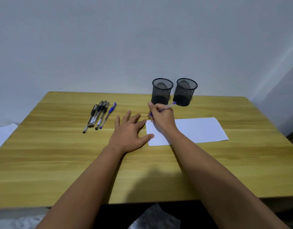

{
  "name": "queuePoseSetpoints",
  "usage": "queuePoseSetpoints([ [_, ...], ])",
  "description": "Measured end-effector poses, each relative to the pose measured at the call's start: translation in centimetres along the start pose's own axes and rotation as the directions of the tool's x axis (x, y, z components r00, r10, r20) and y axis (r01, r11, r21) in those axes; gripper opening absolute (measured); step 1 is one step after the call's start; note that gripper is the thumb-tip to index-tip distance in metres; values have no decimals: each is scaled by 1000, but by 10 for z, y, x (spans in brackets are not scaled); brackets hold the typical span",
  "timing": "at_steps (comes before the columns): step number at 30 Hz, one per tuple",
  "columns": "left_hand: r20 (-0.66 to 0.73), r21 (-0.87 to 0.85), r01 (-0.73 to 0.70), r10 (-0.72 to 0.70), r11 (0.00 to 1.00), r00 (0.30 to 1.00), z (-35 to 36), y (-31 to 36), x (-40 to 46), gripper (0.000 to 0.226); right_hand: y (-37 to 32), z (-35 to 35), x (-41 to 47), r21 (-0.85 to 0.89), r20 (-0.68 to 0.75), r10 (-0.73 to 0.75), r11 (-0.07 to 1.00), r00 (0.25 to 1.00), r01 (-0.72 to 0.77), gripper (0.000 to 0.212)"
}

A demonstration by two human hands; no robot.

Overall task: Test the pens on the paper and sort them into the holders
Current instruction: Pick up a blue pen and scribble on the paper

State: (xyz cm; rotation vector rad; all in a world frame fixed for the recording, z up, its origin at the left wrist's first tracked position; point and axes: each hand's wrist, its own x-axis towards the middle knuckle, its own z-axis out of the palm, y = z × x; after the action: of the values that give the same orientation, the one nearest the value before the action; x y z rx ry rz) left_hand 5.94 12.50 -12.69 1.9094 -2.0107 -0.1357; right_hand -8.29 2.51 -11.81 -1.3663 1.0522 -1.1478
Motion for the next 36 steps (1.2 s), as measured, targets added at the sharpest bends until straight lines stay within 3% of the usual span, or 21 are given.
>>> queuePoseSetpoints([
  [5,-7,-1,5,-5,1000,1000,2,-1,0,66,2,0,-7,-3,2,3,1000,1000,-3,44],
  [11,1,25,17,-18,1000,1000,0,-1,0,68,-7,-11,-2,50,101,122,991,987,-128,38],
  [15,-5,17,29,-29,999,1000,-2,2,0,68,-3,-17,-7,6,19,42,999,999,-42,35],
  [22,86,38,-20,16,999,996,-7,-7,1,84,-2,-17,-10,-166,73,-23,985,997,34,38],
  [36,9,70,-33,33,997,999,-5,-7,-3,82,9,-18,-4,-270,126,-86,955,988,118,34],
])
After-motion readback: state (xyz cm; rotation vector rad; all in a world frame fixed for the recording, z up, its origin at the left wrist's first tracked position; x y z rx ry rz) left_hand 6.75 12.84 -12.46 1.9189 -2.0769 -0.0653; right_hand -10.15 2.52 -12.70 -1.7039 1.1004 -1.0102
